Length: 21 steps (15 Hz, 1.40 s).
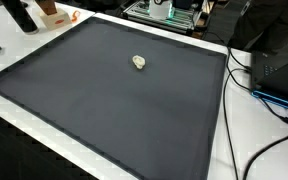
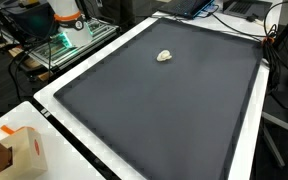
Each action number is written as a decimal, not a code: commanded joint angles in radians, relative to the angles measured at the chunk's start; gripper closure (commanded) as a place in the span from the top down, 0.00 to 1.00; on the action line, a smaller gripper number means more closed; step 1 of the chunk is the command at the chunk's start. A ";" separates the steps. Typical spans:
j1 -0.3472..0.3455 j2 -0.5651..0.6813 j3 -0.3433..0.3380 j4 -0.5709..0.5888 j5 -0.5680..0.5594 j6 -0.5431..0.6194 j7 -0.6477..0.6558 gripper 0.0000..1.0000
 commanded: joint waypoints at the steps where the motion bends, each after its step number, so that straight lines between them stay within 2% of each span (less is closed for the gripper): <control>1: 0.061 0.097 -0.039 0.021 0.051 0.126 -0.028 1.00; 5: 0.123 0.233 -0.045 0.042 0.159 0.330 -0.063 1.00; 10: 0.199 0.424 -0.039 0.092 0.412 0.512 -0.110 1.00; 15: 0.221 0.592 0.008 0.174 0.629 0.521 -0.125 1.00; 19: 0.195 0.705 0.067 0.221 0.678 0.540 -0.075 1.00; 21: 0.185 0.750 0.091 0.236 0.665 0.565 -0.054 1.00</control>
